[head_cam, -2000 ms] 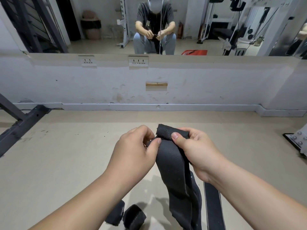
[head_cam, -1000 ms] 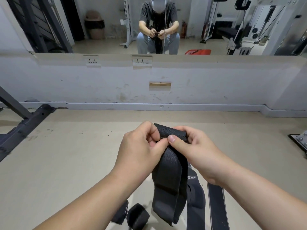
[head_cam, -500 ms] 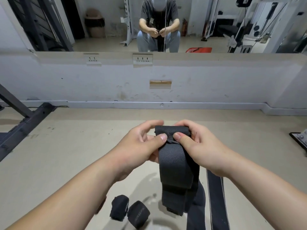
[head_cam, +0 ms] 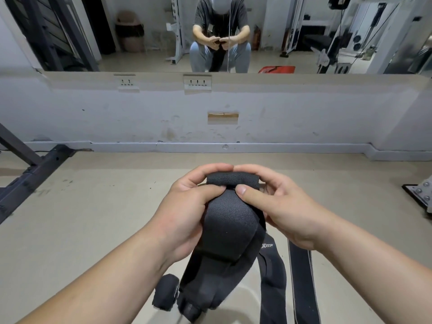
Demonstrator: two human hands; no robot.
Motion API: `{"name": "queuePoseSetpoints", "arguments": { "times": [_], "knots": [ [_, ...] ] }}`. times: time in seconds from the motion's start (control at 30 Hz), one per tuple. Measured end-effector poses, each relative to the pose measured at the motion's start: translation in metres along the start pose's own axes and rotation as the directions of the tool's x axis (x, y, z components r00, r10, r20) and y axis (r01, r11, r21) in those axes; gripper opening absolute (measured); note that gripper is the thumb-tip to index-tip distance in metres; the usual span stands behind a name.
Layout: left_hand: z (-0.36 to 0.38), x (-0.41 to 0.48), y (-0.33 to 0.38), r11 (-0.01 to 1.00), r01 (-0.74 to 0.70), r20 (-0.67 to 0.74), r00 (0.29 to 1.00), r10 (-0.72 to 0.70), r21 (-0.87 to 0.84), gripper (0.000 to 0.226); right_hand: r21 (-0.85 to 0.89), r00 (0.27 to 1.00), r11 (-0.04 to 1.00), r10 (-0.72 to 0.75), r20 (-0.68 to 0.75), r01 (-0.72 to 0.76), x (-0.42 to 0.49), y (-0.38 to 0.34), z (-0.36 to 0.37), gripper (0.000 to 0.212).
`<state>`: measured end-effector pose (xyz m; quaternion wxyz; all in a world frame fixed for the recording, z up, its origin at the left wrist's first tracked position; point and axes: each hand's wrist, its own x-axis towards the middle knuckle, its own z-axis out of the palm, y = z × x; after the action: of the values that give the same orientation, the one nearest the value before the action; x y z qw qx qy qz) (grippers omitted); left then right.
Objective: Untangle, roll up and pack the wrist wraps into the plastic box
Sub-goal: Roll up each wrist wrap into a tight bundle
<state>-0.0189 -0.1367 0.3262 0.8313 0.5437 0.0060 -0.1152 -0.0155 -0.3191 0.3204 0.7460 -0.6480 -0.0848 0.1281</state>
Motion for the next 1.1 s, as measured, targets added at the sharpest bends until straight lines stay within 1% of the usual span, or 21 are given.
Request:
{"name": "queuePoseSetpoints", "arguments": {
  "times": [0.07,0.13,0.17,0.23,0.3,0.33,0.37,0.47,0.57,0.67,0.73,0.87,0.97,1.03,1.1],
  "knots": [
    [0.0,-0.001,0.004,0.998,0.021,0.023,1.0,-0.02,-0.051,0.042,0.028,0.999,0.999,-0.03,-0.044,0.032,0.002,0.0,0.001,0.034],
    [0.0,-0.001,0.005,0.997,0.031,0.045,0.999,-0.028,-0.066,0.036,0.043,0.993,0.998,-0.03,-0.118,0.035,0.003,-0.001,0.004,0.037],
    [0.0,-0.001,0.004,0.999,0.018,0.043,0.999,-0.017,-0.034,0.032,0.038,0.99,0.999,-0.029,-0.137,0.035,0.003,-0.001,0.006,0.039],
    [0.001,0.0,-0.001,0.993,-0.024,0.003,1.0,0.024,0.116,0.023,0.027,0.99,0.999,-0.016,-0.139,0.02,0.001,-0.001,0.011,0.042],
    [0.003,0.0,-0.007,0.957,-0.065,-0.023,0.997,0.075,0.282,0.02,0.015,0.991,1.0,0.008,-0.131,-0.006,-0.001,0.0,0.015,0.042],
    [0.004,0.0,-0.009,0.94,-0.08,-0.033,0.995,0.096,0.333,0.016,0.008,0.991,1.0,0.022,-0.131,-0.021,-0.002,0.0,0.017,0.041],
    [0.006,-0.001,-0.01,0.929,-0.086,-0.039,0.993,0.107,0.36,0.014,0.01,0.991,0.999,0.038,-0.131,-0.037,-0.002,-0.001,0.019,0.04],
    [0.008,-0.002,-0.015,0.906,-0.12,-0.018,0.99,0.139,0.406,0.023,0.041,0.988,0.996,0.085,-0.129,-0.08,-0.005,-0.006,0.021,0.039],
    [0.015,-0.005,-0.023,0.826,-0.198,-0.004,0.972,0.236,0.528,0.024,0.14,0.984,0.985,0.121,-0.134,-0.102,-0.008,-0.012,0.028,0.03],
    [0.024,-0.008,-0.032,0.752,-0.273,-0.065,0.92,0.386,0.6,0.03,0.282,0.984,0.956,0.12,-0.133,-0.078,-0.012,-0.012,0.041,0.012],
    [0.027,-0.009,-0.034,0.725,-0.28,-0.093,0.899,0.428,0.63,0.03,0.3,0.983,0.952,0.105,-0.15,-0.056,-0.014,-0.011,0.045,0.007],
    [0.027,-0.01,-0.032,0.711,-0.259,-0.06,0.919,0.39,0.654,0.035,0.279,0.98,0.959,0.098,-0.175,-0.046,-0.012,-0.012,0.04,0.008],
    [0.026,-0.01,-0.028,0.737,-0.231,-0.037,0.944,0.328,0.635,0.035,0.231,0.982,0.972,0.09,-0.167,-0.049,-0.01,-0.015,0.032,0.021],
    [0.025,-0.009,-0.024,0.776,-0.195,-0.04,0.961,0.273,0.6,0.038,0.196,0.988,0.98,0.054,-0.142,-0.026,-0.008,-0.019,0.027,0.028],
    [0.023,-0.008,-0.019,0.86,-0.129,-0.072,0.979,0.188,0.493,0.038,0.175,0.993,0.985,0.012,-0.121,0.009,-0.006,-0.021,0.022,0.036]
  ]
}}
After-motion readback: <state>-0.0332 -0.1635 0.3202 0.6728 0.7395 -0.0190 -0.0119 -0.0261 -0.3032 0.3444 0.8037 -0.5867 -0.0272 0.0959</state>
